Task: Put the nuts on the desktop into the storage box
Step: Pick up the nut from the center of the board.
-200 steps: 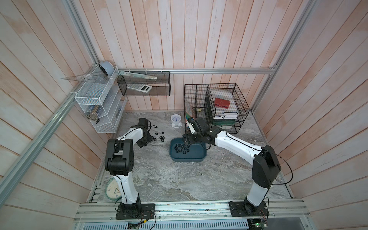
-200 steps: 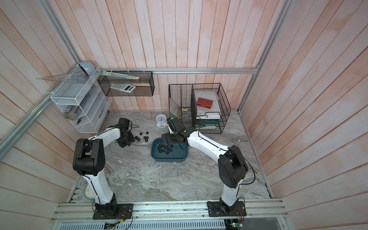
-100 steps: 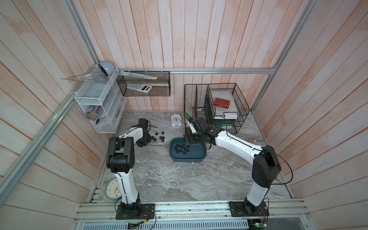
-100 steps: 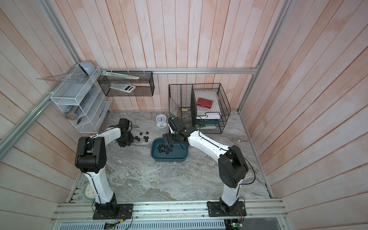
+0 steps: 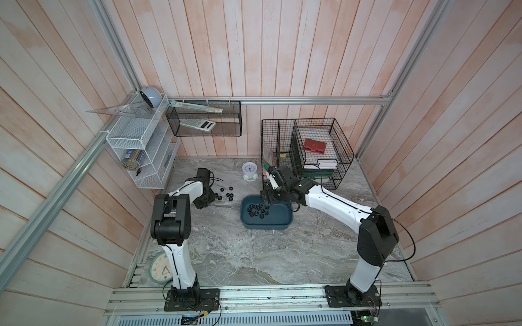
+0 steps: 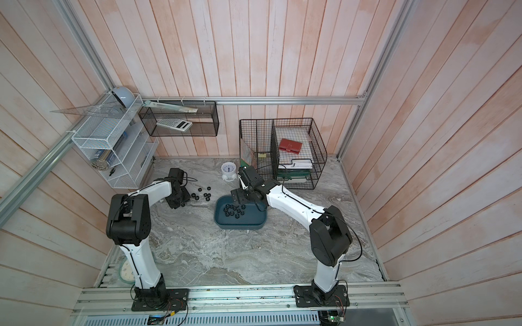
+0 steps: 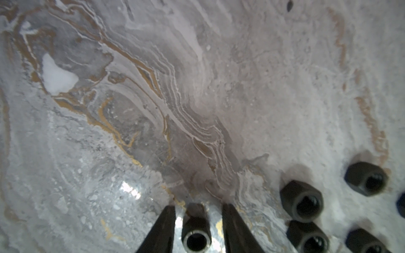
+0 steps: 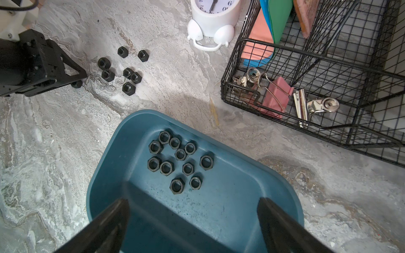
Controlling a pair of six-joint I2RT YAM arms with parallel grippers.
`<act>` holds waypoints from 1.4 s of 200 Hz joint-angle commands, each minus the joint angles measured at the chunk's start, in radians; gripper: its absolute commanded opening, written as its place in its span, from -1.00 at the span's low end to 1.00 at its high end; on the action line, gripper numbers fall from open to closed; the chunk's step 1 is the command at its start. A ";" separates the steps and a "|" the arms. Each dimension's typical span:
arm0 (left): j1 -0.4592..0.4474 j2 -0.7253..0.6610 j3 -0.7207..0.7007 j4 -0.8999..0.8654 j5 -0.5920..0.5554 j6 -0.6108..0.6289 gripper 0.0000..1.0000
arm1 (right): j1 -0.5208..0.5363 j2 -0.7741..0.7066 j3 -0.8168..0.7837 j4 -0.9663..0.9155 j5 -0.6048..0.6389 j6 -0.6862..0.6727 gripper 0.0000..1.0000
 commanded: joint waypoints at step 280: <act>-0.104 -0.179 -0.032 -0.099 -0.004 -0.002 -0.65 | -0.007 -0.112 -0.089 0.010 0.092 0.049 0.95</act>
